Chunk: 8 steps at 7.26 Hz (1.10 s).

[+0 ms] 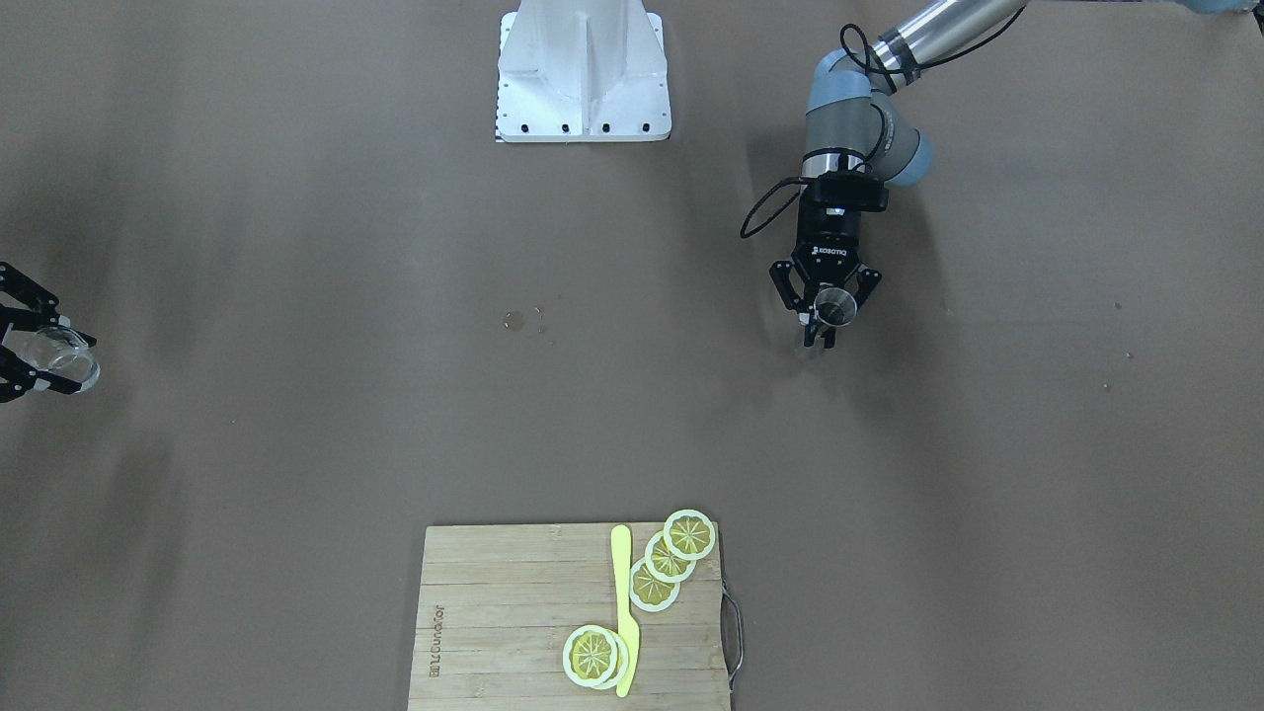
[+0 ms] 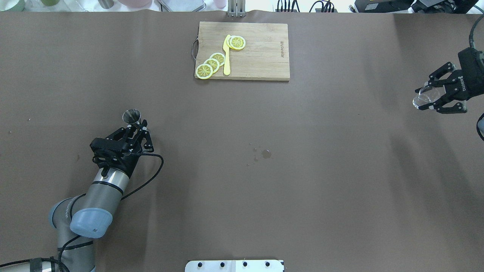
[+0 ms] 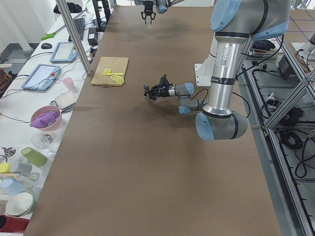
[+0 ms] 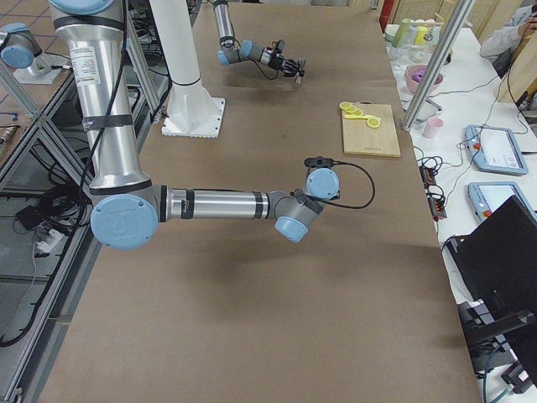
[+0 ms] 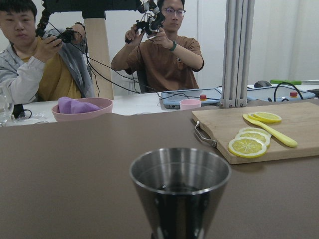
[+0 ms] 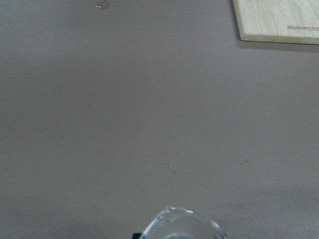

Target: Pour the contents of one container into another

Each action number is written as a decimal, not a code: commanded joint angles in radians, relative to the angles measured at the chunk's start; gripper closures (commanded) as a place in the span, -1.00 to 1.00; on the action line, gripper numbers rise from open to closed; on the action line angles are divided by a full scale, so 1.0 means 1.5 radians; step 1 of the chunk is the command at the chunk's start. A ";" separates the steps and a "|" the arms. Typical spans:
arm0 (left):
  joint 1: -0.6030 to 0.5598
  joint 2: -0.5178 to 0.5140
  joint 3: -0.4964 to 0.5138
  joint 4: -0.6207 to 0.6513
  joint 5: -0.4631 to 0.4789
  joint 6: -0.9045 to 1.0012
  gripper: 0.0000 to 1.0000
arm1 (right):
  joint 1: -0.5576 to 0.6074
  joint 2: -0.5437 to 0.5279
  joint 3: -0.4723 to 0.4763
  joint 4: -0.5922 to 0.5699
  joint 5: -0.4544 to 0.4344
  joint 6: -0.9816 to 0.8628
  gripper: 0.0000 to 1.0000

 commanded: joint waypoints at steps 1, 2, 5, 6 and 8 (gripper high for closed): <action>0.001 -0.008 0.011 0.001 0.014 0.000 1.00 | -0.002 0.010 0.000 0.017 -0.018 0.048 1.00; 0.001 -0.013 0.018 0.000 0.017 0.000 1.00 | -0.002 0.013 0.000 0.022 -0.021 0.069 1.00; 0.003 -0.027 0.035 -0.003 0.018 0.000 1.00 | -0.043 0.023 0.018 0.089 -0.111 0.195 1.00; 0.003 -0.029 0.037 -0.002 0.018 0.000 1.00 | -0.071 0.023 0.023 0.124 -0.149 0.251 1.00; 0.004 -0.032 0.038 -0.006 0.018 0.000 1.00 | -0.094 0.023 0.036 0.152 -0.185 0.319 1.00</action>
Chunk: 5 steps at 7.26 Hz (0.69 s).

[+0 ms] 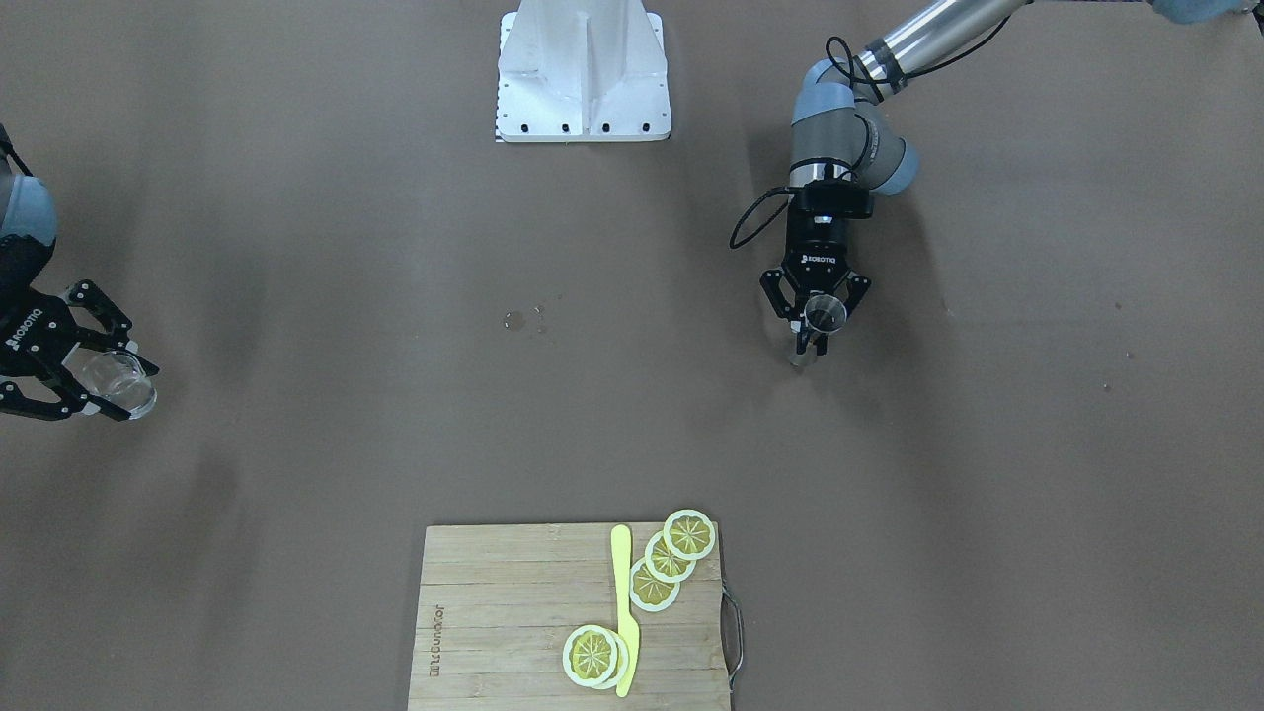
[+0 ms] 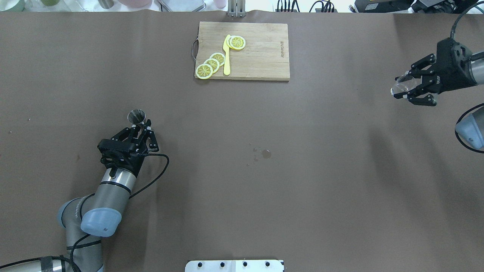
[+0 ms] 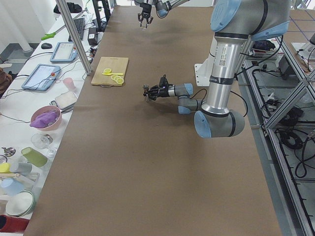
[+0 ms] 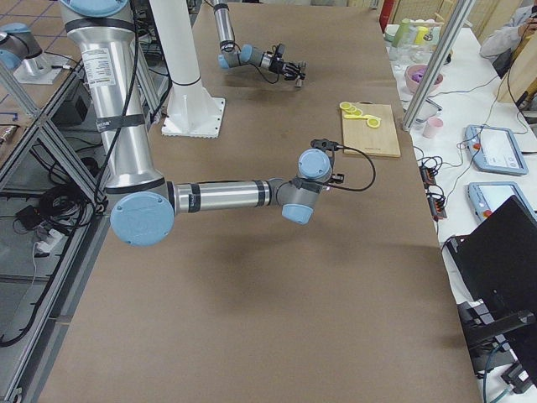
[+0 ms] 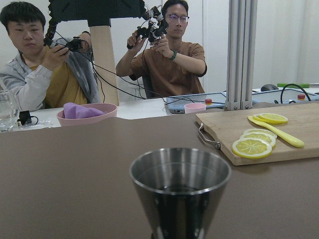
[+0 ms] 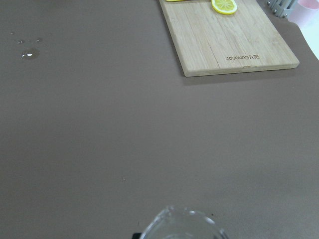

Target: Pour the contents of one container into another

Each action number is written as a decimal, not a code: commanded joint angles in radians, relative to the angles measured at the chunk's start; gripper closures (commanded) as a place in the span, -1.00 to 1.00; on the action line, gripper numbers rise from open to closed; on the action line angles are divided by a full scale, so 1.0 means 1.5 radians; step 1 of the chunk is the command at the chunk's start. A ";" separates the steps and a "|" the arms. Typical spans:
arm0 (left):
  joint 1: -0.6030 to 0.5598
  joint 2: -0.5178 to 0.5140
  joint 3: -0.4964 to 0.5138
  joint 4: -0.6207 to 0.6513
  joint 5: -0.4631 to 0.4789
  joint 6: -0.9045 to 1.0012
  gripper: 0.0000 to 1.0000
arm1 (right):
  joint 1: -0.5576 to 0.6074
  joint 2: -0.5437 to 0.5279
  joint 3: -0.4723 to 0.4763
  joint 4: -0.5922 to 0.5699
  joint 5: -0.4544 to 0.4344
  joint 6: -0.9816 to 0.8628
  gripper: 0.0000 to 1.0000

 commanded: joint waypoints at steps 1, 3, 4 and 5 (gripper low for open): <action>0.000 -0.002 0.002 -0.002 0.000 0.000 1.00 | -0.032 -0.004 0.007 0.057 -0.047 0.105 1.00; 0.001 -0.002 0.002 -0.003 0.000 0.000 1.00 | -0.051 -0.011 -0.001 0.091 -0.059 0.170 1.00; 0.003 -0.006 0.008 -0.003 0.000 0.000 1.00 | -0.059 -0.014 -0.010 0.099 -0.060 0.181 1.00; 0.003 -0.006 0.008 -0.003 0.000 0.000 1.00 | -0.062 -0.019 -0.014 0.113 -0.064 0.193 1.00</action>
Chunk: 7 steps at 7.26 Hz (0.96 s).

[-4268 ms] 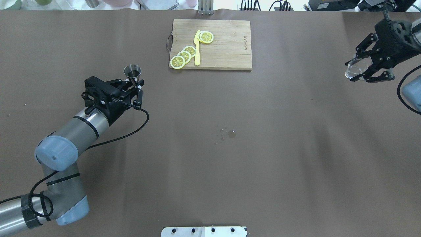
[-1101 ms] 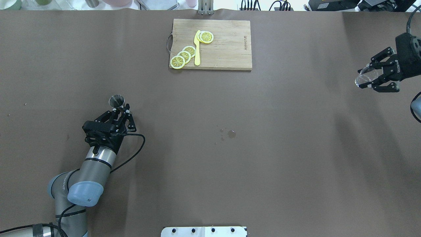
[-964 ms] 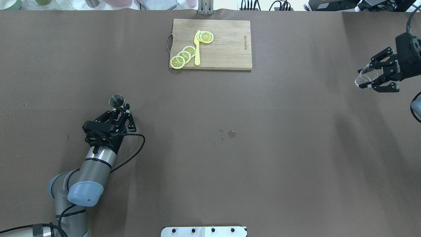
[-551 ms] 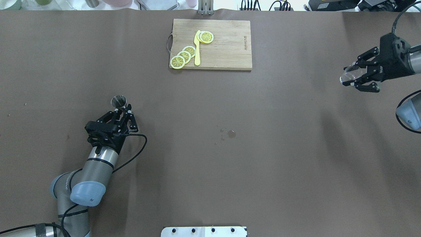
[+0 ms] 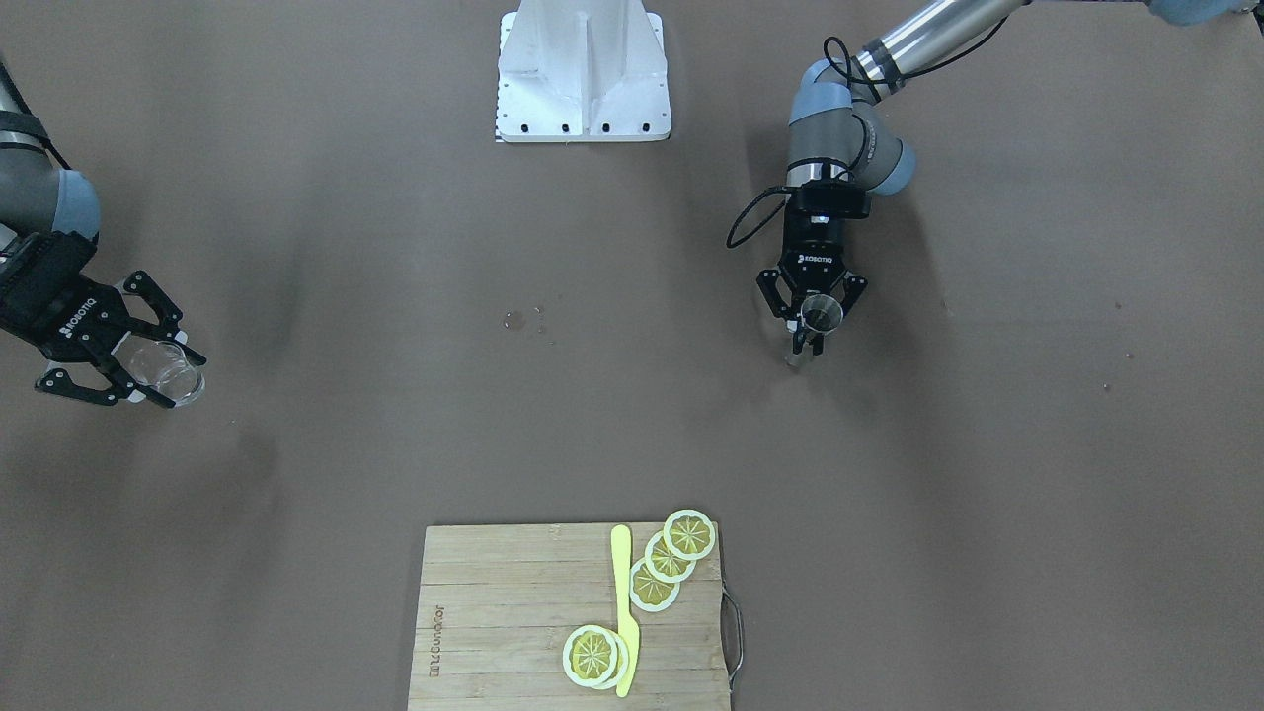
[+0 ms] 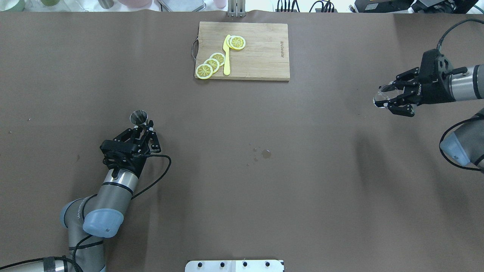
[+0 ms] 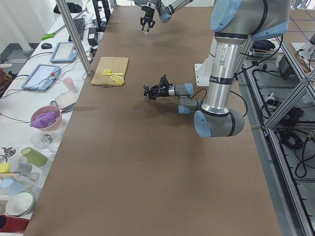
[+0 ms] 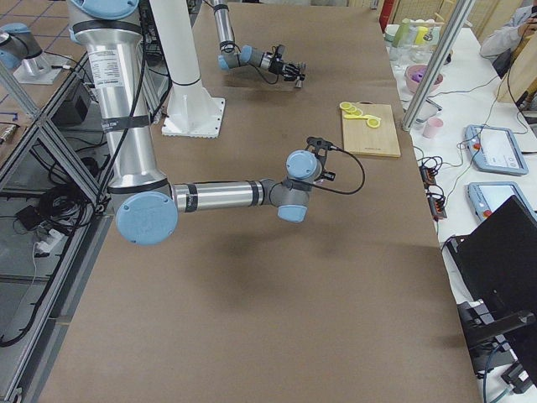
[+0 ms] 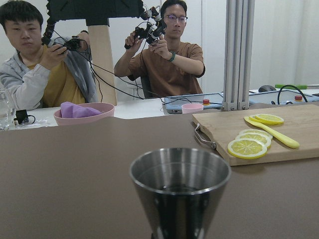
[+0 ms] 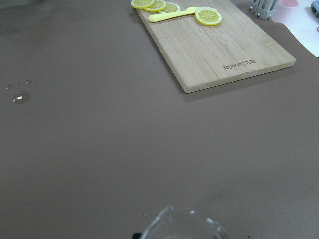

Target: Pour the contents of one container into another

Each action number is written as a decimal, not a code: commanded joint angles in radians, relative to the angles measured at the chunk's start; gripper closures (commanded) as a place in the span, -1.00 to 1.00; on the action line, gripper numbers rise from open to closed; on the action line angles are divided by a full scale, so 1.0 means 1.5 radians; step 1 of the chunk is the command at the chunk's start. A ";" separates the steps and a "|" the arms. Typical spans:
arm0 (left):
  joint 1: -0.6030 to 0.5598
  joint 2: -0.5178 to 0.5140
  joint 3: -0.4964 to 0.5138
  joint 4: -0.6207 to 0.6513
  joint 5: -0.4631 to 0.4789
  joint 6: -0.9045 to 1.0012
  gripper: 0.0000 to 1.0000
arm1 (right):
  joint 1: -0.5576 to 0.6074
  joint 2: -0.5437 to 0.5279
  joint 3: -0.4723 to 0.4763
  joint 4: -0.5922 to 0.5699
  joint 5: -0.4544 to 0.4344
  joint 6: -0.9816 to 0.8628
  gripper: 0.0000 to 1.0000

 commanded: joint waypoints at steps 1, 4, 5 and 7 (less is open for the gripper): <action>0.001 -0.002 0.003 0.000 -0.001 0.001 1.00 | -0.012 -0.006 -0.024 0.053 -0.022 0.053 1.00; 0.001 -0.005 0.008 0.000 -0.002 0.002 0.87 | -0.028 -0.007 -0.092 0.149 -0.050 0.100 1.00; 0.001 -0.005 0.009 0.000 -0.002 0.013 0.86 | -0.035 -0.006 -0.116 0.182 -0.065 0.102 1.00; 0.001 -0.005 0.009 -0.001 -0.004 0.015 0.69 | -0.047 -0.006 -0.151 0.223 -0.075 0.106 1.00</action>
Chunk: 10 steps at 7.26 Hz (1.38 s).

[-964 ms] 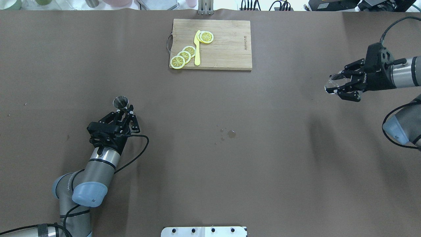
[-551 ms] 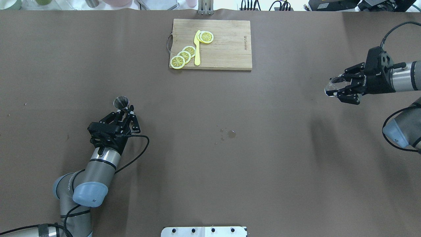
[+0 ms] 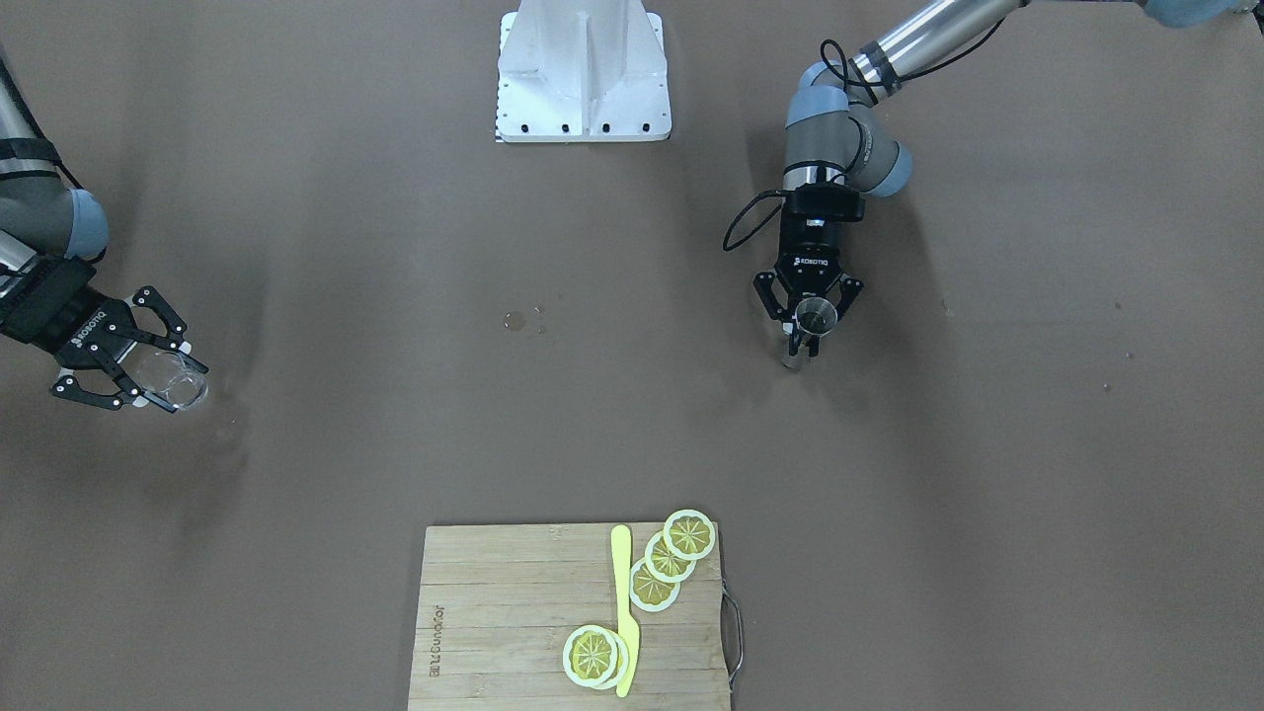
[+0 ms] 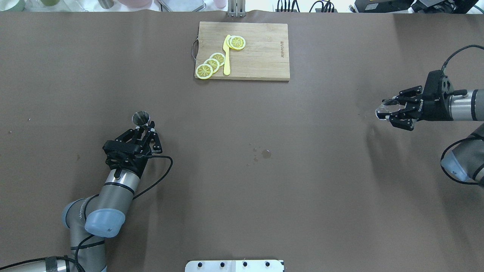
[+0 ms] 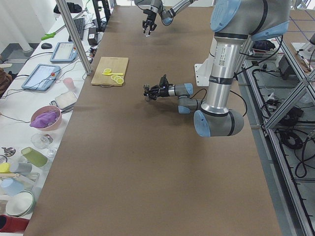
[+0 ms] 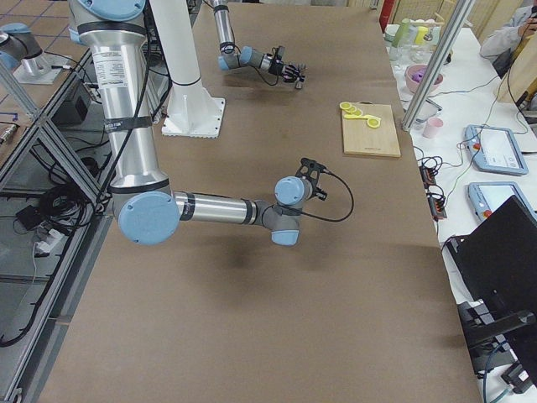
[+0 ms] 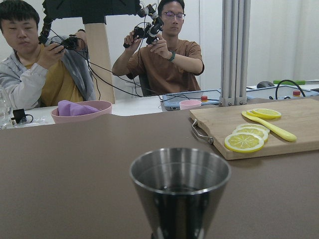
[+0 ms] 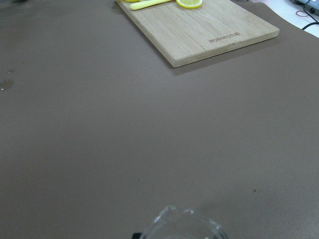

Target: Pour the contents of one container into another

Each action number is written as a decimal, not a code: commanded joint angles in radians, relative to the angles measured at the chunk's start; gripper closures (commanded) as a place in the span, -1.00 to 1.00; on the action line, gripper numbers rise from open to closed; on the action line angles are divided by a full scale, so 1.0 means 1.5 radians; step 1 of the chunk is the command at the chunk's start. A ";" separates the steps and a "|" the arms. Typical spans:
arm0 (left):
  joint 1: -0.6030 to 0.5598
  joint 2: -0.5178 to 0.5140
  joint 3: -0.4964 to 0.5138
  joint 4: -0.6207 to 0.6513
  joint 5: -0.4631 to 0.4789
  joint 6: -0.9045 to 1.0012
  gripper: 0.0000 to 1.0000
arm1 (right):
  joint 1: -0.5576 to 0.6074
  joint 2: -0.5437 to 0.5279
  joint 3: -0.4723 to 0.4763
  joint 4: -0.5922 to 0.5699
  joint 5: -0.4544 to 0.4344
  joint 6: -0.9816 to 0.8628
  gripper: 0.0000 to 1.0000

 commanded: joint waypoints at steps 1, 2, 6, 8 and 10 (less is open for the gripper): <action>0.000 0.000 0.000 -0.002 -0.001 0.002 0.60 | -0.013 0.000 -0.042 0.047 -0.016 0.002 1.00; 0.000 0.000 0.000 -0.006 -0.001 0.004 0.47 | -0.019 0.001 -0.050 0.052 -0.020 0.002 1.00; 0.001 -0.001 -0.002 -0.026 -0.002 0.007 0.15 | -0.029 0.002 -0.070 0.076 -0.030 0.002 1.00; 0.001 0.000 -0.002 -0.030 -0.003 0.019 -0.93 | -0.032 0.002 -0.073 0.081 -0.035 0.002 1.00; 0.005 0.002 -0.003 -0.053 -0.002 0.052 -0.96 | -0.034 0.002 -0.076 0.087 -0.036 0.002 1.00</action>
